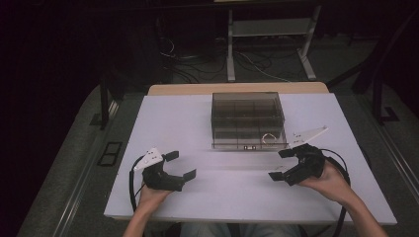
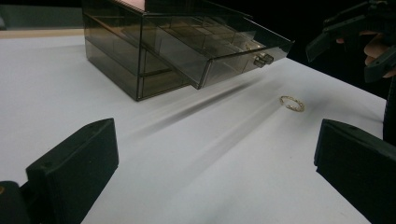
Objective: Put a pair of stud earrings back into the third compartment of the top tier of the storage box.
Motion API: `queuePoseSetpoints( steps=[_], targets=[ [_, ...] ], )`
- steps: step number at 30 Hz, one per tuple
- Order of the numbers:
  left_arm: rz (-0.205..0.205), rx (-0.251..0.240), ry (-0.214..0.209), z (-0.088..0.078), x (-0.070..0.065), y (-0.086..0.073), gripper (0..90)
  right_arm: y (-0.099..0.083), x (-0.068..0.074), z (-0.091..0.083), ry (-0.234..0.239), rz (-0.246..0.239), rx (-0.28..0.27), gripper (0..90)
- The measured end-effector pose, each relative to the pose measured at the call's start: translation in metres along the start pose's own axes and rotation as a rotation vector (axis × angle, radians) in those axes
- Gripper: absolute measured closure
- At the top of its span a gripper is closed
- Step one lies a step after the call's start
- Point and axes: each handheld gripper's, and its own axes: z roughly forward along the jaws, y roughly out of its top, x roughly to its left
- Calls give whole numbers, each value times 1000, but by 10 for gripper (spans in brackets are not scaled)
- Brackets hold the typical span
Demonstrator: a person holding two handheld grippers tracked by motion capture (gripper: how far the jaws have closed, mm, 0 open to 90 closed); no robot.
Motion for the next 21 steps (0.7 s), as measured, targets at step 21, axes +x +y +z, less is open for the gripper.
queuePoseSetpoints(
  steps=[21],
  targets=[
    [2, 3, -3, 0, -1, 0, 0, -29, -8, 23, 0, 32, 81, 145]
  ],
)
